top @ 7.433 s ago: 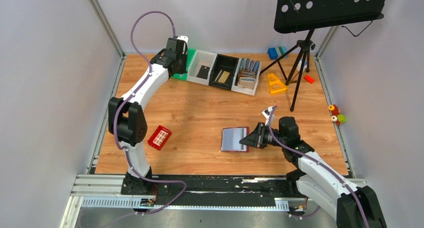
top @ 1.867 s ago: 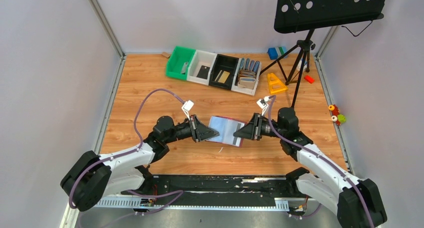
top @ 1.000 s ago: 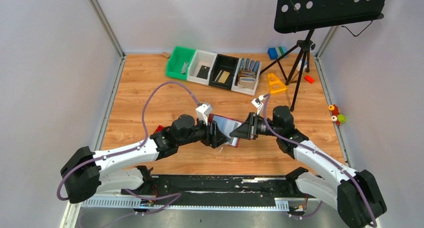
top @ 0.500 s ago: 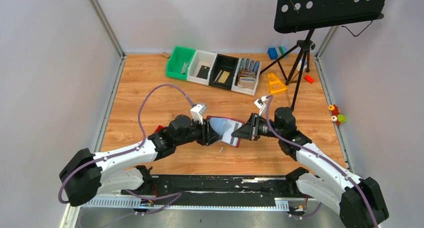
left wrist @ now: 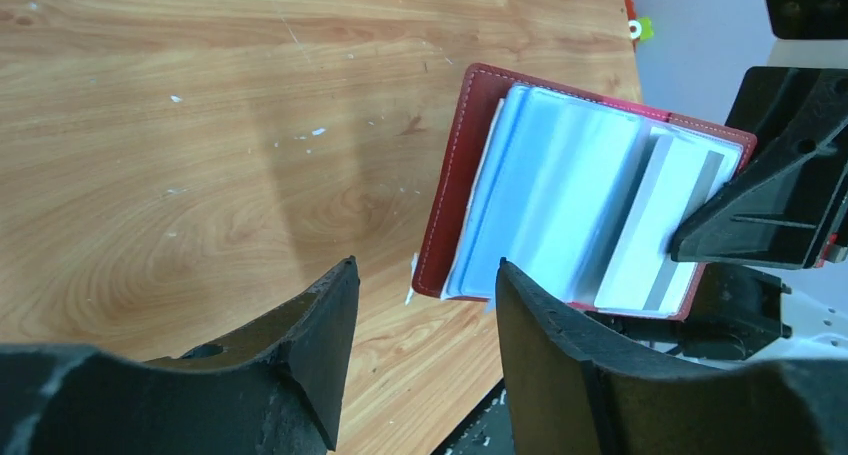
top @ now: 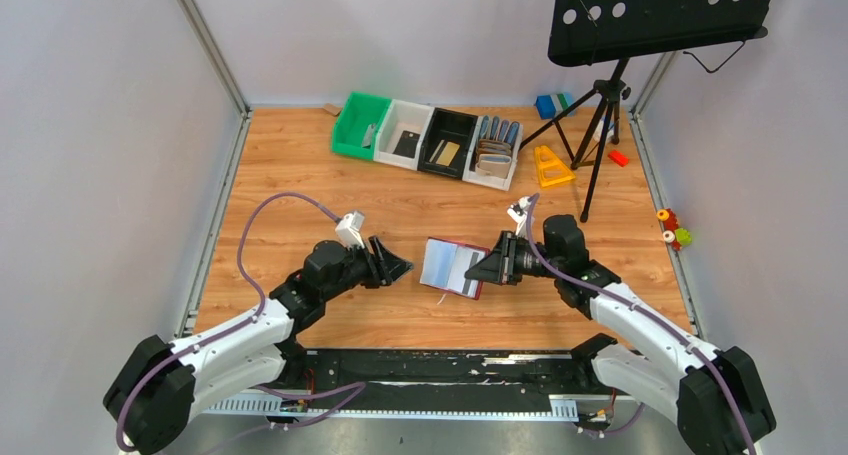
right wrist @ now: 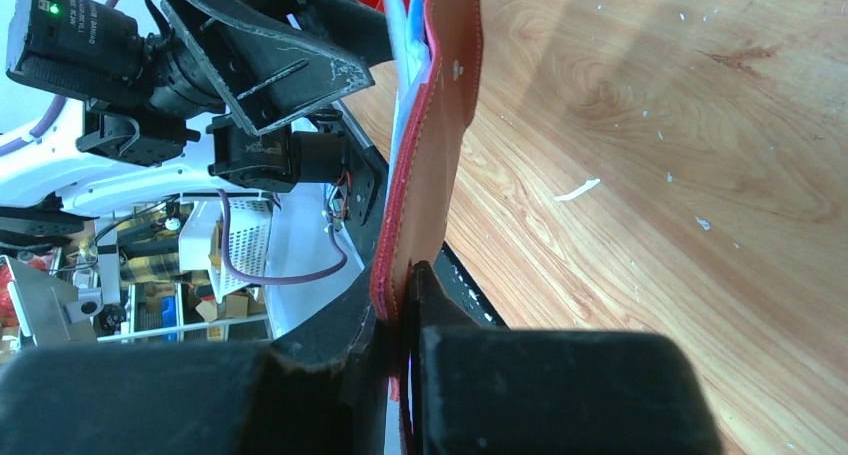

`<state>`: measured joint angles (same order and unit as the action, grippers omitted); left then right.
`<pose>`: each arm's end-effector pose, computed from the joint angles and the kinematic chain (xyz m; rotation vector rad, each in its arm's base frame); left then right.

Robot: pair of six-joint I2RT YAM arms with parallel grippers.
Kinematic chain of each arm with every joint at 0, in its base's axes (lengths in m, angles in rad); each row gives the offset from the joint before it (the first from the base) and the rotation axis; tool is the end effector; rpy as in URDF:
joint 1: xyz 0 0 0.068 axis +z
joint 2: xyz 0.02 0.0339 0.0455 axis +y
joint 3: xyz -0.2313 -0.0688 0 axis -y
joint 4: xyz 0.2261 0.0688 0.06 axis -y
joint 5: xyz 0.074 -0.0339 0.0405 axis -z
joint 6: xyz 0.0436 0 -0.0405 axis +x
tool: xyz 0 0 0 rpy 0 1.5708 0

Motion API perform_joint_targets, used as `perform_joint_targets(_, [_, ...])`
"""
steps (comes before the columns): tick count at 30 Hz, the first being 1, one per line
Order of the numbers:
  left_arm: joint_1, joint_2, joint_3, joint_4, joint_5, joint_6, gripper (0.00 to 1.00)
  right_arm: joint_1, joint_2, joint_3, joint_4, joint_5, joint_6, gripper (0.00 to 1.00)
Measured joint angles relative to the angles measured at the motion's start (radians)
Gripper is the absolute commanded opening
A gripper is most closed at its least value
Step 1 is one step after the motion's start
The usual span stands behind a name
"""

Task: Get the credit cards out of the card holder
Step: Remove the credit card from the card holder.

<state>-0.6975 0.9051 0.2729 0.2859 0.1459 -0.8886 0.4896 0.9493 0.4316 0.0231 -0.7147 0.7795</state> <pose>0.1532 -0.1367 0.1705 -0.0933 2.1051 -1.1609 0.1680 0.1219 0.1910 -0.1703 2.2869 1.4650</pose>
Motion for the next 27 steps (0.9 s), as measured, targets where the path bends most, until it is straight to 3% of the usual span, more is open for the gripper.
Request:
perform_joint_targets(6, [0.006,-0.036,-0.006,-0.012,0.011,0.032,0.67,0.0,0.026,0.0,0.0,-0.001,-0.001,0.0])
perform_joint_targets(14, [-0.084,0.032,0.065,0.056,0.125,0.086,0.42,0.0,0.051,-0.008,0.041,-0.022,0.003,0.0])
perform_joint_targets(19, [-0.1,0.169,0.102,0.194,0.257,0.035,0.43,0.0,0.05,-0.032,0.139,-0.071,0.026,0.0])
perform_joint_targets(27, [-0.1,0.216,0.109,0.261,0.361,-0.029,0.41,0.0,0.045,-0.048,0.256,-0.156,0.072,0.0])
